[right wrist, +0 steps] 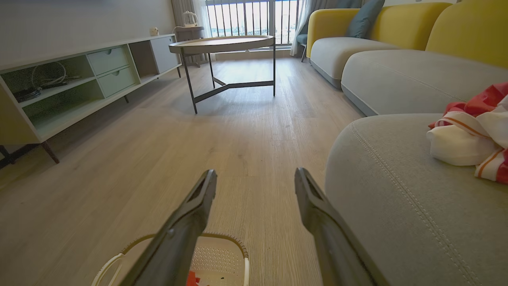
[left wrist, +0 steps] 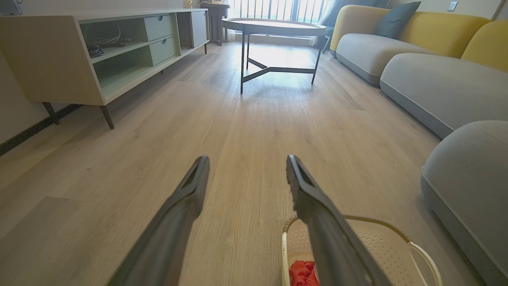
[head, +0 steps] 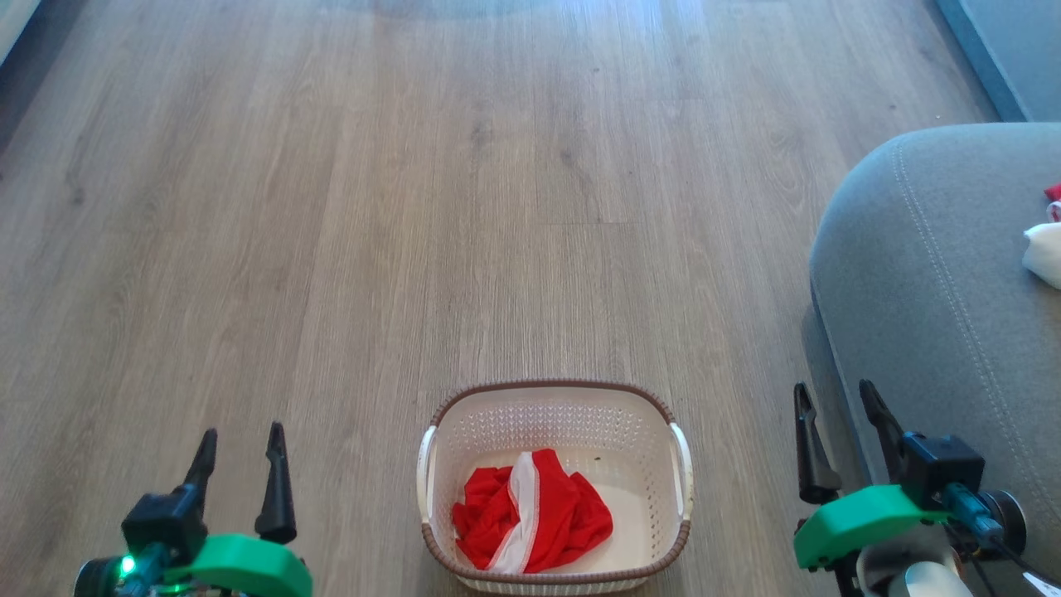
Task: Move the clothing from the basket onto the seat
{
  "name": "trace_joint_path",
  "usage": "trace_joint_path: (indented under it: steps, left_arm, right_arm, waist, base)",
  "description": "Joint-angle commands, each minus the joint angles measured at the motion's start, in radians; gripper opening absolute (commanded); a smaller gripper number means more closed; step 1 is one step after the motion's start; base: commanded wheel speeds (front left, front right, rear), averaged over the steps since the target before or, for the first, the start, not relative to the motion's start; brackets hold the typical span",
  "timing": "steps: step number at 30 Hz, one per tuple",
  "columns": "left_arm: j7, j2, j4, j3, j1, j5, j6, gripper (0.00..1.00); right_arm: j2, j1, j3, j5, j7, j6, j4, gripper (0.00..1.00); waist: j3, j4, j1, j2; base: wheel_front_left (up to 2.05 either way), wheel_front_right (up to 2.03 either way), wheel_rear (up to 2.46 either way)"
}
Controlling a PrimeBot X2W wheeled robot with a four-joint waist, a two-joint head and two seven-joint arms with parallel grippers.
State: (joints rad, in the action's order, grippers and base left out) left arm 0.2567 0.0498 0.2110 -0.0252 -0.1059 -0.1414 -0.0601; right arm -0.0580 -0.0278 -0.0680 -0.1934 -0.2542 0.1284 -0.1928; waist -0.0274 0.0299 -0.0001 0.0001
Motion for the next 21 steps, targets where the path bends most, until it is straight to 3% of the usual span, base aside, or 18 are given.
trace_joint_path:
  steps: [1,21]
  left_arm:
    - [0.005,0.001,-0.039,-0.021,0.033,-0.002,0.006,1.00]
    - [0.005,0.001,-0.032,0.047,0.046,-0.029,-0.005,1.00]
  right_arm:
    - [0.001,0.023,-0.020,0.010,-0.008,0.002,0.039,1.00]
    - [0.007,0.064,-0.018,0.015,-0.008,0.002,0.069,1.00]
  waist:
    - [0.002,-0.001,0.0001,-0.0001]
    - [0.060,-0.014,0.0001,-0.0001]
  base:
    - [0.00,0.00,0.00]
    - [0.00,0.00,0.00]
